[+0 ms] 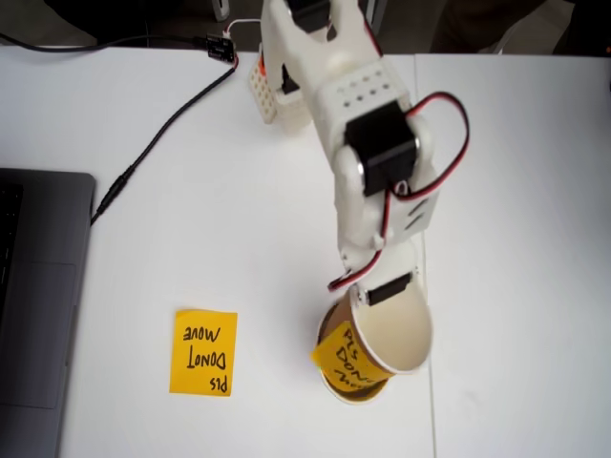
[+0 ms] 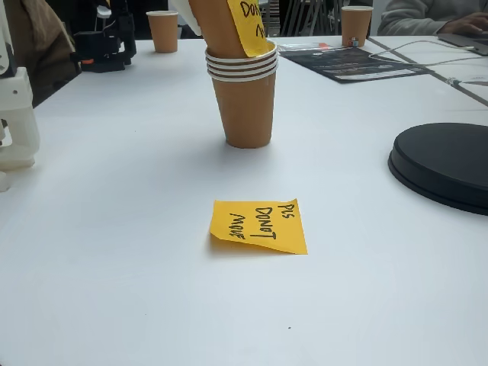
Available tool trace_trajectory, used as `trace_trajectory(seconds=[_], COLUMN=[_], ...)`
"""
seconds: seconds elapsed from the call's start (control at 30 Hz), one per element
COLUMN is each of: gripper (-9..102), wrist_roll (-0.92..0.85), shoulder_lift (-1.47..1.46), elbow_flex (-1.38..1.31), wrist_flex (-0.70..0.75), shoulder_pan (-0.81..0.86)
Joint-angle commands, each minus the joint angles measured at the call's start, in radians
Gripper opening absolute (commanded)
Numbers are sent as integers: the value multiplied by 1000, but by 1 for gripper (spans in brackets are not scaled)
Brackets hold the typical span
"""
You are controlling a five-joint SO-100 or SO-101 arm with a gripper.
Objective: Pickup cup and make a pile of cup.
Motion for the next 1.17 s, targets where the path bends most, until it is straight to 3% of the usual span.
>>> trace_trajectory(seconds=[0.0,0.73,1.13], gripper=[-7,-6,19], wrist_roll=[11,8,11], shoulder_lift=[23,26,67], elbow_flex=[-25,-25,-12], wrist_flex=[12,18,18], shoulder_pan=[0,-17,-17])
